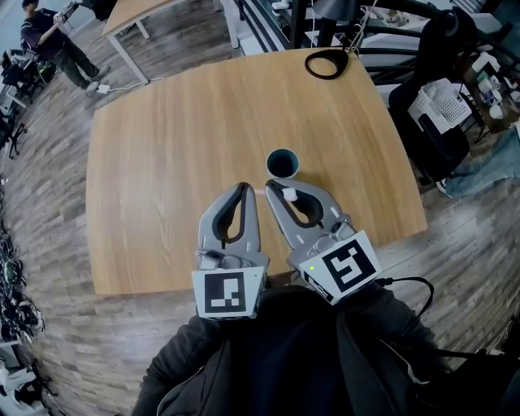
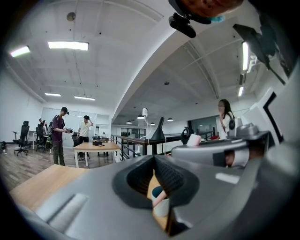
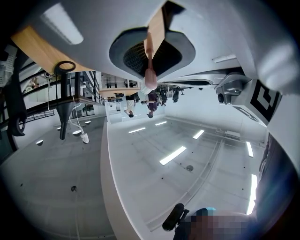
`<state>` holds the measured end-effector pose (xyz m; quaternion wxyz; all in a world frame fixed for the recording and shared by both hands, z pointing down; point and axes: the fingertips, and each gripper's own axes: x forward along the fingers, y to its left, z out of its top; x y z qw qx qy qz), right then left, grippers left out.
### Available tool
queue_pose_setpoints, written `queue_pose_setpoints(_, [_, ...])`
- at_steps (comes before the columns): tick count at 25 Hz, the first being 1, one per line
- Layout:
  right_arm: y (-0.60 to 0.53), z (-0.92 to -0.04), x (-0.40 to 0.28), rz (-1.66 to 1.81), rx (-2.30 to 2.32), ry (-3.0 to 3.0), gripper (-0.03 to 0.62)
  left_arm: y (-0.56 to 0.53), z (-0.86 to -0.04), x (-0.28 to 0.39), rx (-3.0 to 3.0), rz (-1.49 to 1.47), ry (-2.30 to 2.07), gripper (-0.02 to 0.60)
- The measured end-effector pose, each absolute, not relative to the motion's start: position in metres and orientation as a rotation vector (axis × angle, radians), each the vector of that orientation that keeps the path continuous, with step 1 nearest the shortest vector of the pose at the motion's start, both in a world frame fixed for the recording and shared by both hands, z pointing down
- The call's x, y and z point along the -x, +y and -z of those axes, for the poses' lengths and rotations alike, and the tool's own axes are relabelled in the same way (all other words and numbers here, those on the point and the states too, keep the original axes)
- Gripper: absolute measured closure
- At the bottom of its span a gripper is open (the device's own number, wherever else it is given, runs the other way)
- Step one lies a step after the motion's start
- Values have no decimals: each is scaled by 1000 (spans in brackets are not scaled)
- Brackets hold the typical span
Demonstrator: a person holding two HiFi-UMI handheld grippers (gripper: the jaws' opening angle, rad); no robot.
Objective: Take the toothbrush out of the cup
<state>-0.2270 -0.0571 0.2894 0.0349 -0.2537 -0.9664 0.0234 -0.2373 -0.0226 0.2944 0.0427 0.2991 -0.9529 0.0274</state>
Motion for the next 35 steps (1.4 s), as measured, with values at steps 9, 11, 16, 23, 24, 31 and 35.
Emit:
queue_pose_setpoints(9, [-66, -292, 236, -81, 755, -2977, 591, -32, -297, 245, -944, -101, -2907, 574])
queue_pose_setpoints(11, [-67, -293, 236, -85, 755, -2976, 591, -33, -298, 246, -938, -106, -2901, 574])
queue_pose_setpoints(16, [-70, -290, 235, -95, 743, -2979, 591, -36, -295, 246, -955, -115, -2906, 574])
queue_pose_setpoints(23, [-71, -288, 230, -91, 729, -2985, 591, -36, -291, 243, -961, -135, -2913, 574])
queue_pose_setpoints(24, [-71, -287, 229, -91, 727, -2987, 591, -36, -290, 242, -970, -134, -2916, 574])
queue_pose_setpoints(31, [-70, -283, 228, -88, 714, -2996, 591, -37, -286, 241, -1001, -138, -2919, 574])
queue_pose_setpoints(35, [-71, -282, 225, -89, 714, -2998, 591, -37, -284, 238, -1002, -141, -2918, 574])
